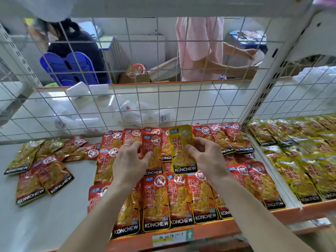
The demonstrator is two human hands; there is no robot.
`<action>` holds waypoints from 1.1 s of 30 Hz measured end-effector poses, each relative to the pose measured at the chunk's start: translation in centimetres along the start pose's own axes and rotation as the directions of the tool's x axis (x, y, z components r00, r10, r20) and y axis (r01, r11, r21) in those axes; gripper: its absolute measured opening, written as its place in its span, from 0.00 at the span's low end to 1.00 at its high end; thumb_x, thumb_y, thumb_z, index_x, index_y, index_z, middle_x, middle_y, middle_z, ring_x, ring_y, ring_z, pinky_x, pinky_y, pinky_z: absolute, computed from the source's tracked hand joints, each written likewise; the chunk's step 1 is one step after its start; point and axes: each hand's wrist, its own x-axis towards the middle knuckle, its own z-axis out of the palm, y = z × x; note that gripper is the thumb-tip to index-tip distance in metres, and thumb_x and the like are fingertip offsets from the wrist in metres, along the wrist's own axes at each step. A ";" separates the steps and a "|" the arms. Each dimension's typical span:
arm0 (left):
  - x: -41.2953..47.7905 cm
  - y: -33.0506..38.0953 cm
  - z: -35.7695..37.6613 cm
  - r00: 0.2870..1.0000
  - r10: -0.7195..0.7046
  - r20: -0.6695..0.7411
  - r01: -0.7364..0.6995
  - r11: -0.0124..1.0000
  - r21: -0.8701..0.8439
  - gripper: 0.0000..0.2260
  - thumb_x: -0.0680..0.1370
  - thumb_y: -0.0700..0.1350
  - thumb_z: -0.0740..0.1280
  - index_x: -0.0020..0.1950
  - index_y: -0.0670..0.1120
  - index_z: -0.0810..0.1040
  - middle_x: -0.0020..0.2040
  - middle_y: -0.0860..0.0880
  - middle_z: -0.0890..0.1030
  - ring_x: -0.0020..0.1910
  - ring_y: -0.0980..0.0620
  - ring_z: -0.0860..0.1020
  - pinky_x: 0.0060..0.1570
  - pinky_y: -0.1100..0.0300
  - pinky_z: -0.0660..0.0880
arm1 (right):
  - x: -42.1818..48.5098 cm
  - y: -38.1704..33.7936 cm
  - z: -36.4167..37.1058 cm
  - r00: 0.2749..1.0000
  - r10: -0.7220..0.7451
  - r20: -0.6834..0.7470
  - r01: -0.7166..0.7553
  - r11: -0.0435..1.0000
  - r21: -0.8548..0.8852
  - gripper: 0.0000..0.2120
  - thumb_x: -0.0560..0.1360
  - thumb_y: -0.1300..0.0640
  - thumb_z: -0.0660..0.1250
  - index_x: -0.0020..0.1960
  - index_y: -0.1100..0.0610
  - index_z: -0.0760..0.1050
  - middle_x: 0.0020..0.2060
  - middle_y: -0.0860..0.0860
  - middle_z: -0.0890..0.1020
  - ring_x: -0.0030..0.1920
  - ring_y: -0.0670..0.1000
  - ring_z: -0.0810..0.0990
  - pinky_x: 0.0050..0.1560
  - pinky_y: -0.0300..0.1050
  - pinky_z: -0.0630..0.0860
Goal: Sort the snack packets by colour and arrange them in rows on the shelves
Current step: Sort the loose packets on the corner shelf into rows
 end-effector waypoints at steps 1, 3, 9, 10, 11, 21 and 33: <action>0.0 -0.1 0.0 1.000 -0.008 -0.003 0.008 0.998 0.068 0.23 0.76 0.56 0.72 0.67 0.44 0.77 0.63 0.47 0.77 0.61 0.45 0.76 0.55 0.47 0.78 | 0.0 -0.1 0.0 1.000 0.000 0.000 0.000 1.000 0.003 0.08 0.78 0.59 0.70 0.56 0.55 0.81 0.47 0.48 0.86 0.50 0.46 0.84 0.56 0.47 0.81; -0.2 -0.2 0.0 1.000 -0.010 -0.009 0.012 0.987 0.159 0.25 0.76 0.58 0.71 0.68 0.44 0.76 0.63 0.46 0.75 0.63 0.44 0.73 0.54 0.47 0.76 | -0.2 -0.1 -0.1 1.000 -0.002 -0.007 0.002 1.000 0.004 0.08 0.77 0.59 0.70 0.56 0.55 0.81 0.47 0.48 0.86 0.50 0.46 0.84 0.56 0.47 0.81; -1.0 -0.6 0.4 1.000 0.006 -0.023 -0.002 0.985 0.170 0.27 0.76 0.59 0.71 0.69 0.45 0.75 0.63 0.45 0.74 0.64 0.44 0.71 0.54 0.47 0.75 | -1.0 0.1 -0.6 0.999 -0.001 -0.051 0.001 1.000 -0.017 0.10 0.77 0.59 0.70 0.58 0.57 0.81 0.47 0.49 0.86 0.50 0.47 0.84 0.56 0.47 0.81; -1.1 -0.6 0.3 1.000 0.004 -0.027 0.000 0.987 0.161 0.27 0.75 0.58 0.72 0.69 0.44 0.75 0.63 0.45 0.74 0.63 0.43 0.72 0.54 0.47 0.75 | -1.2 0.1 -0.7 0.998 -0.003 -0.055 0.002 1.000 -0.021 0.10 0.77 0.59 0.70 0.58 0.57 0.81 0.47 0.48 0.86 0.49 0.46 0.84 0.56 0.47 0.81; -1.2 -0.5 0.3 0.999 0.005 -0.035 0.000 0.989 0.150 0.27 0.75 0.58 0.72 0.68 0.44 0.75 0.62 0.44 0.74 0.63 0.43 0.72 0.54 0.47 0.75 | -1.5 0.0 -0.8 0.998 -0.008 -0.057 0.006 1.000 -0.024 0.10 0.77 0.59 0.70 0.58 0.56 0.81 0.47 0.48 0.86 0.49 0.46 0.84 0.56 0.46 0.81; -4.0 2.7 -0.2 0.941 0.334 -0.058 -0.336 0.941 -0.032 0.24 0.78 0.59 0.63 0.69 0.47 0.75 0.68 0.46 0.73 0.67 0.43 0.71 0.64 0.43 0.69 | -4.1 -0.1 -2.9 0.993 -0.018 -0.116 0.020 1.000 0.020 0.06 0.77 0.60 0.70 0.50 0.49 0.80 0.43 0.47 0.86 0.48 0.46 0.85 0.51 0.39 0.81; -9.9 16.4 4.1 0.726 0.682 -0.089 -0.686 0.728 -0.008 0.24 0.79 0.60 0.58 0.72 0.50 0.73 0.75 0.47 0.69 0.69 0.42 0.70 0.66 0.46 0.63 | -10.3 0.0 -18.0 0.940 -0.047 -0.338 0.054 0.998 0.011 0.04 0.76 0.58 0.72 0.51 0.54 0.80 0.43 0.50 0.87 0.47 0.51 0.85 0.54 0.46 0.81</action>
